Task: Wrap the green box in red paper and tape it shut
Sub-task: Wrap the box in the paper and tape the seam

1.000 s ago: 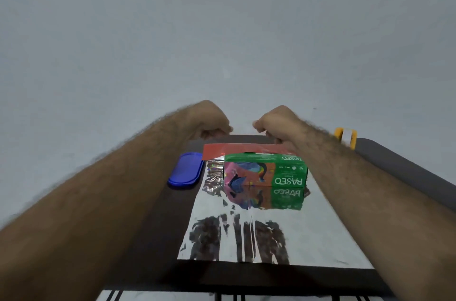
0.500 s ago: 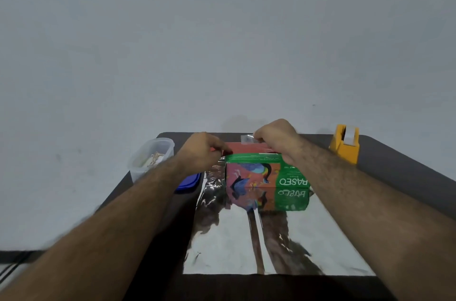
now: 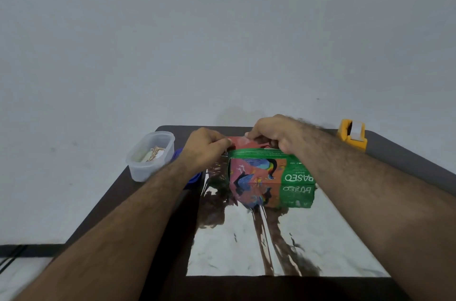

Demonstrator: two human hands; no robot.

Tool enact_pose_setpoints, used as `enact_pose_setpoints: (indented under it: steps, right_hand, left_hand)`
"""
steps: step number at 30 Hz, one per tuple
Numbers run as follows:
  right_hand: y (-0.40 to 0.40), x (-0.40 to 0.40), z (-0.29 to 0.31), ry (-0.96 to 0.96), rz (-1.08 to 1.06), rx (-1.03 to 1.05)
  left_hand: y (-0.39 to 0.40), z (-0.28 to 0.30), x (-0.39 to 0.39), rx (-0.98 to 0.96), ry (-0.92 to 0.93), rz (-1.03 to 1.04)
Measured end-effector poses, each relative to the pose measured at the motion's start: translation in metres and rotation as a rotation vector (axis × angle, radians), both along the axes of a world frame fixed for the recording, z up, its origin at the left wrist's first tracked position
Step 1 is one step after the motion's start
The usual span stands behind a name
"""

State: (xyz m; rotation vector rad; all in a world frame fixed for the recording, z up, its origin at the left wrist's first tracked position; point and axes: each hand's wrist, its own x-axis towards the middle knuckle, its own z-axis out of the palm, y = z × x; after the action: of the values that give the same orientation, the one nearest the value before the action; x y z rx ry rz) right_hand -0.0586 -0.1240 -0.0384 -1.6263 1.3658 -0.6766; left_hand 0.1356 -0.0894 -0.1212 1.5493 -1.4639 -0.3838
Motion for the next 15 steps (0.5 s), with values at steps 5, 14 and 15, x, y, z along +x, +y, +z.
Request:
enact_pose_setpoints:
  steps: [5, 14, 15]
  right_hand:
    - [0.004, 0.006, 0.002, 0.056, 0.013, -0.013]
    - [-0.003, 0.008, 0.006, 0.186, 0.062, 0.053]
    - [-0.006, 0.009, 0.005, 0.221, 0.063, 0.045]
  left_hand:
    - [0.001, 0.0, 0.0, -0.011, -0.029, 0.01]
    - [0.006, 0.005, -0.004, -0.018, -0.071, 0.017]
    - [0.007, 0.005, -0.004, -0.019, -0.084, 0.019]
